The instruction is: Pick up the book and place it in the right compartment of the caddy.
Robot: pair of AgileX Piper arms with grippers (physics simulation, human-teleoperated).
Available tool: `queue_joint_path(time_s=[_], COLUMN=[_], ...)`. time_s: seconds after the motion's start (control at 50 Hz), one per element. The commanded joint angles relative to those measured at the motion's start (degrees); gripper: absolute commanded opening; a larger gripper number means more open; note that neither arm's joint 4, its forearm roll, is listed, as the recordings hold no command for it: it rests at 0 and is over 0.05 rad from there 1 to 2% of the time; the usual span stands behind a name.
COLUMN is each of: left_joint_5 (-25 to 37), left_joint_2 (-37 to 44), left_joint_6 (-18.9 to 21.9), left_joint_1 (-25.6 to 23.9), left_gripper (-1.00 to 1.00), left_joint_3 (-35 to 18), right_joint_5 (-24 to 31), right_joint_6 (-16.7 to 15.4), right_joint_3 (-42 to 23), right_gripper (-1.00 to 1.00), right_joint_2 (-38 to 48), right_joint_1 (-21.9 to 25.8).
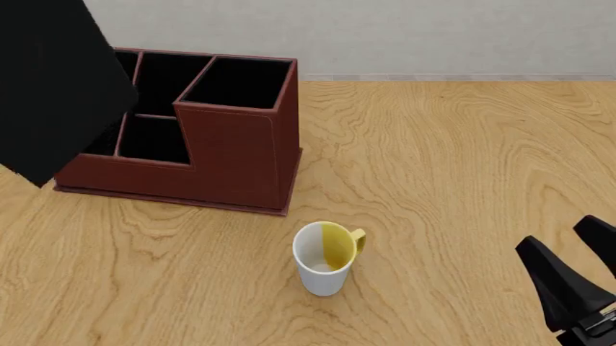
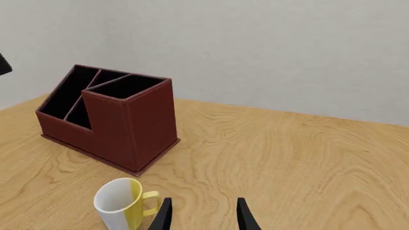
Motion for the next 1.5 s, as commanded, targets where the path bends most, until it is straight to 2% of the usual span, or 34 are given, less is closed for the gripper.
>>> queue_joint_path(time_s=[0.02, 0.24, 0.42, 0.82, 1.16, 1.5], left_joint_5=[-2.0, -4.3, -5.6, -9.1, -11.3, -13.6], left_joint_2=[8.2, 16.1, 24.0, 36.8, 45.5, 51.5], left_joint_6=[3.3, 5.8, 7.5, 10.4, 10.1, 10.4], left_joint_1=[0.9, 2.0, 2.4, 2.6, 2.4, 1.6], left_gripper=[-1.00, -1.00, -1.00, -1.00, -1.00, -1.00], left_joint_3=[-6.8, -11.6, -18.4, -24.6, -29.8, -32.1], right_joint_5=[-0.1, 0.0, 0.0, 0.0, 0.5, 1.0], right_joint_6=[0.2, 0.4, 0.4, 0.6, 0.4, 0.3], right_joint_3=[-0.2, -0.5, -0.6, -1.1, -1.6, -2.1], right_gripper=[1.00, 1.00, 1.00, 1.00, 1.00, 1.00], right_joint_2=[0.0, 0.0, 0.0, 0.0, 0.0, 0.0], right_joint_1=[0.9, 0.9, 1.2, 0.8, 0.1, -1.0])
